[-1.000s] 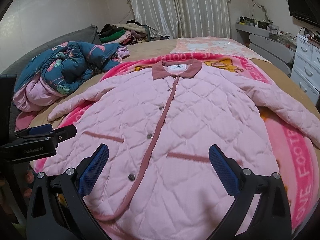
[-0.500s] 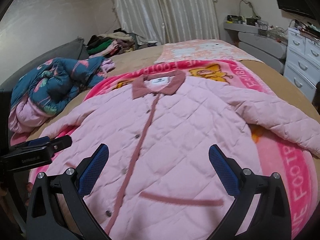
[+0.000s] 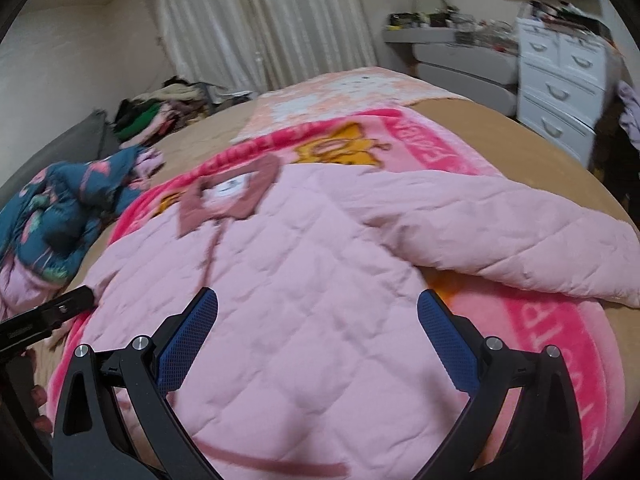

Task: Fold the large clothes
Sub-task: 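Reach the right tool to the sleeve cuff nearest it and grasp, then lift the gripped sleeve up off the blanket with the right tool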

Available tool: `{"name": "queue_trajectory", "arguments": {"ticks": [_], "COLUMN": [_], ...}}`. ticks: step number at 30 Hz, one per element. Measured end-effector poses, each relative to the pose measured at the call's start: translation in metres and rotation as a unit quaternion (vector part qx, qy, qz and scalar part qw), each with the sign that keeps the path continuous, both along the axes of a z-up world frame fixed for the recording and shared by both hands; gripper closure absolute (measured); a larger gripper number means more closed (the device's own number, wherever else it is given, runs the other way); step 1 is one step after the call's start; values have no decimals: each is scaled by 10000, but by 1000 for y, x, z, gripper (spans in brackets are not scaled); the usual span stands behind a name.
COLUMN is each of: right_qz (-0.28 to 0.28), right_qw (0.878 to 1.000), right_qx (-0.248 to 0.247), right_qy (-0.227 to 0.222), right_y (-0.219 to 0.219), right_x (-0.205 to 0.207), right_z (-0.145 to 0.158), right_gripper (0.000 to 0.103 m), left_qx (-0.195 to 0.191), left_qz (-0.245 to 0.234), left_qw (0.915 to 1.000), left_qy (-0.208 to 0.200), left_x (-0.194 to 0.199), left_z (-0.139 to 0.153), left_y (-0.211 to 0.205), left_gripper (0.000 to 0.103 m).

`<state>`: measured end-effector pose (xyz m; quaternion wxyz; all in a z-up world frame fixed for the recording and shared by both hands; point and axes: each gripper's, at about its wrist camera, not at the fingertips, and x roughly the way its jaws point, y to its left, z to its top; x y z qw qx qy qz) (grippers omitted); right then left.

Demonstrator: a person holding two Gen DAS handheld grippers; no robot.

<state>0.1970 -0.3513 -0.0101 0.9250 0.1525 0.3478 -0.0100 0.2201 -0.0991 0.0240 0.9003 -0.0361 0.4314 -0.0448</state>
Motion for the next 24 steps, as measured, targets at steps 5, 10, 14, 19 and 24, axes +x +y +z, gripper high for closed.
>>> {"name": "queue_trajectory", "arguments": {"ticks": [5,10,14,19,24], "right_qz": [-423,-986,-1574,-2307,-2913], "right_qw": [9987,9937,9847,9657,9440], "right_qx": [183,400,616,1022,1414], "right_qy": [198,345,425,614,636], "right_y": [-37,-82,-122,-174,-219], "right_x": [6,4,-2,-12,-18], "right_z": [-16,-33,-49,-71,-85], "right_gripper": [4,4,4,4,4], "left_qx": [34,74,127,210,322], "left_qz": [-73,-129,-193,-227,-375], "left_qw": [9999,9996,9995,9991,9981], "left_qy": [147,221,237,291,375], "left_x": [20,33,42,49,55], "left_z": [-10,-20,-27,-38,-47], "left_y": [-18,-37,-50,-60,-70], "left_gripper": [8,8,8,8,8]}}
